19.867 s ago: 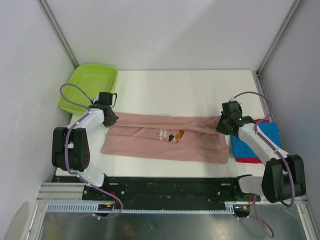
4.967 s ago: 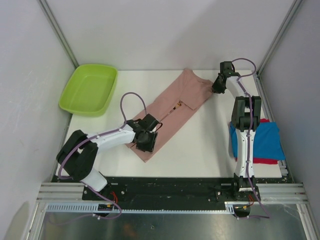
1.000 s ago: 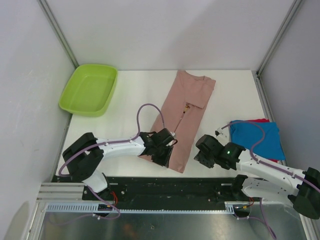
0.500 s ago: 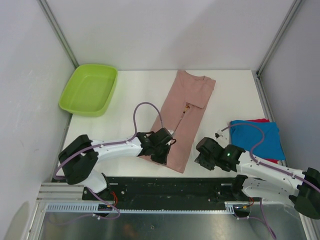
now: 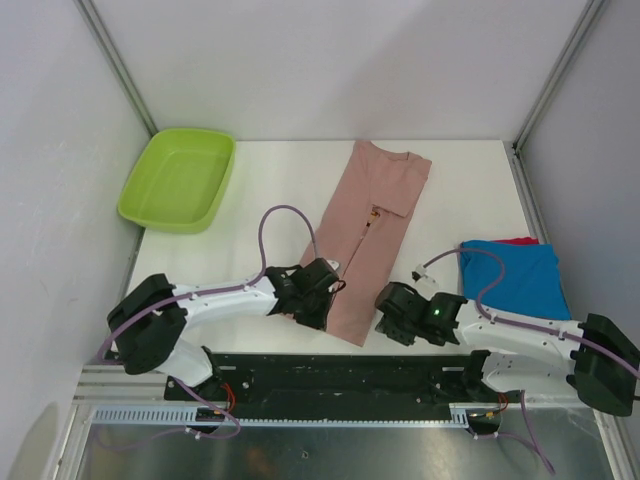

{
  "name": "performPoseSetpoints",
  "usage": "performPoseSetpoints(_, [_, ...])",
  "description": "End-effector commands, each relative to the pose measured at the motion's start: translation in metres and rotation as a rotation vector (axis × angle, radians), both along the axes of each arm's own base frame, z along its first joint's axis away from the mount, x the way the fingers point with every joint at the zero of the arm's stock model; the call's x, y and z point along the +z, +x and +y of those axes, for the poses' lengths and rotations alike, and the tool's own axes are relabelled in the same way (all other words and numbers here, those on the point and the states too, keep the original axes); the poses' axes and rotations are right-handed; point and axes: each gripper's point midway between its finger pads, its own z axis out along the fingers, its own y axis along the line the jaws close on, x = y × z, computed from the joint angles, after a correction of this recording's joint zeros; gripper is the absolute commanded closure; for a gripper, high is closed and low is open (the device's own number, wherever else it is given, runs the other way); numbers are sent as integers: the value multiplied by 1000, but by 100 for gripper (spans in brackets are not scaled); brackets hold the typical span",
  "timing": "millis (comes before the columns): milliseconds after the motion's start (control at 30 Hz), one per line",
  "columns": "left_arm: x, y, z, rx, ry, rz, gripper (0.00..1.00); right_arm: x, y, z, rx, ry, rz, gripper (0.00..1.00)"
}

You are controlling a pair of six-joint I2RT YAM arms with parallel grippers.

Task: Fold and stack the t-shirts
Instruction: Rotate the tshirt 60 degrees, then grab the bottom of the folded rectangular tshirt with both arms

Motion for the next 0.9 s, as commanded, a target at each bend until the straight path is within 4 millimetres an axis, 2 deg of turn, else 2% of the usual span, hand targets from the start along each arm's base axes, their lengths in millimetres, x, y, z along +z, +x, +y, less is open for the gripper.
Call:
performPoseSetpoints(0, [16,3,-3,-8,-47,-28,70,-3,3,15,-16,31,-17,59])
performPoseSetpoints(100, [34,3,-4,-11,-101,-50,60,-2,2,22,-12,46,-34,58])
performPoseSetpoints(200, [45,10,6,29,-122,-67,58,-3,1,30,-8,60,-50,58])
performPoseSetpoints(300, [48,25,26,98,-122,-85,58,-8,-1,36,-2,58,-52,58])
performPoseSetpoints(567, [45,65,79,275,-82,-123,60,-27,-11,44,-1,27,-15,59])
performPoseSetpoints(733, [32,74,102,338,-38,-108,61,-33,-13,46,-9,20,-11,61])
performPoseSetpoints(867, [20,77,113,358,0,-88,62,-35,-13,44,-16,10,-8,63])
